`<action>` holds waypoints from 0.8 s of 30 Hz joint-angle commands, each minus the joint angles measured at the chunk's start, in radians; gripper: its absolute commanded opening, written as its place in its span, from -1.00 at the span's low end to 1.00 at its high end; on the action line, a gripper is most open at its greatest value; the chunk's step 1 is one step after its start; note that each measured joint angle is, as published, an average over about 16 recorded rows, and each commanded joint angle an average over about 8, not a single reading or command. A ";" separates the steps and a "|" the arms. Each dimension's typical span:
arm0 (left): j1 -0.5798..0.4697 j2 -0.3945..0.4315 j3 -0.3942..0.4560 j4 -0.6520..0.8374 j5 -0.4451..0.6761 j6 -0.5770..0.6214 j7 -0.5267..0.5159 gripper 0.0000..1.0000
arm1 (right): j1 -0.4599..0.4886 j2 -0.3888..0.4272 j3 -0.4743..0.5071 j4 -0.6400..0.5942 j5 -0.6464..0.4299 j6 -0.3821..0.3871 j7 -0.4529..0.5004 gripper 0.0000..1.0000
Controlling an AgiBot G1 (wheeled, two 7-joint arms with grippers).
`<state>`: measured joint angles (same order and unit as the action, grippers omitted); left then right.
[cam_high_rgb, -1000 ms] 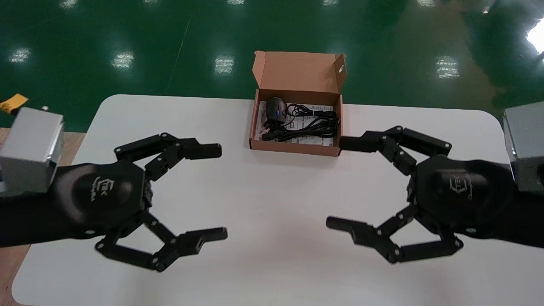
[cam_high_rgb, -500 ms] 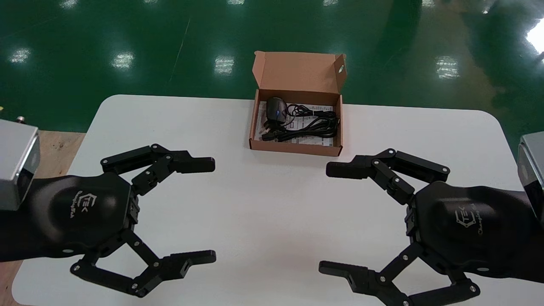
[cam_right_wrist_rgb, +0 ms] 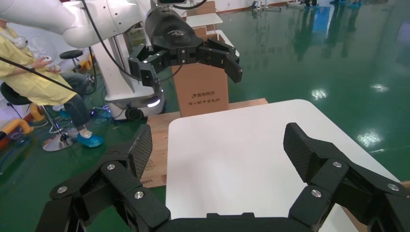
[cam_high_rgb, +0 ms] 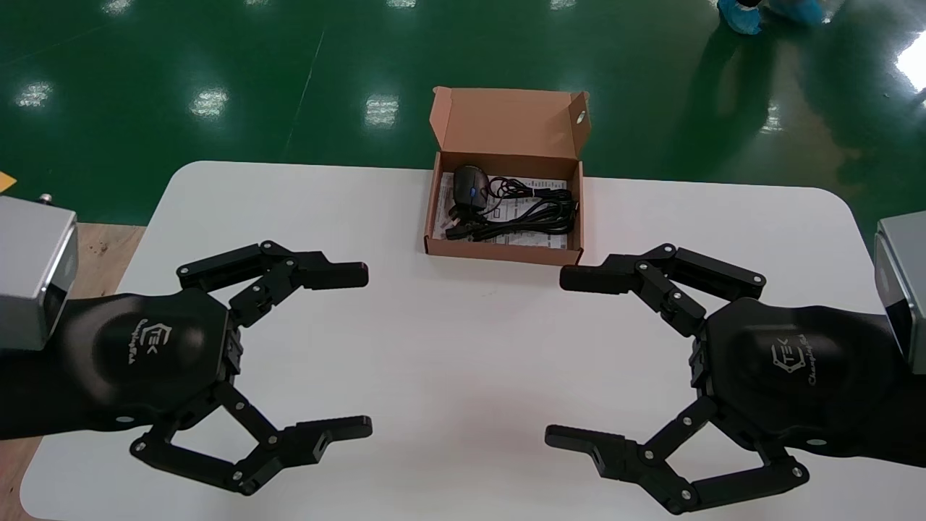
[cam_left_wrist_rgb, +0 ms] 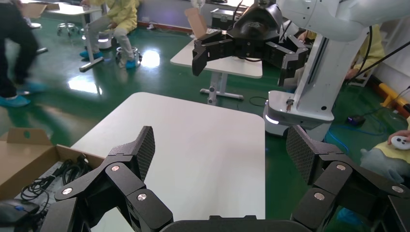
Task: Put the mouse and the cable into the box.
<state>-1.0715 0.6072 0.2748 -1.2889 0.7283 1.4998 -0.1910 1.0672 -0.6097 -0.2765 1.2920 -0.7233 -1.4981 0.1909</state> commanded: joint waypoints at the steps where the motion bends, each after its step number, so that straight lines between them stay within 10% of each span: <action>1: -0.001 0.001 0.001 0.001 0.000 -0.001 0.001 1.00 | 0.001 0.000 -0.001 -0.002 -0.002 0.001 -0.001 1.00; 24: -0.002 0.003 0.004 0.004 0.002 -0.004 0.003 1.00 | 0.007 -0.001 -0.003 -0.008 -0.007 0.003 -0.003 1.00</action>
<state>-1.0738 0.6104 0.2788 -1.2845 0.7302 1.4961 -0.1879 1.0740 -0.6111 -0.2795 1.2840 -0.7303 -1.4955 0.1875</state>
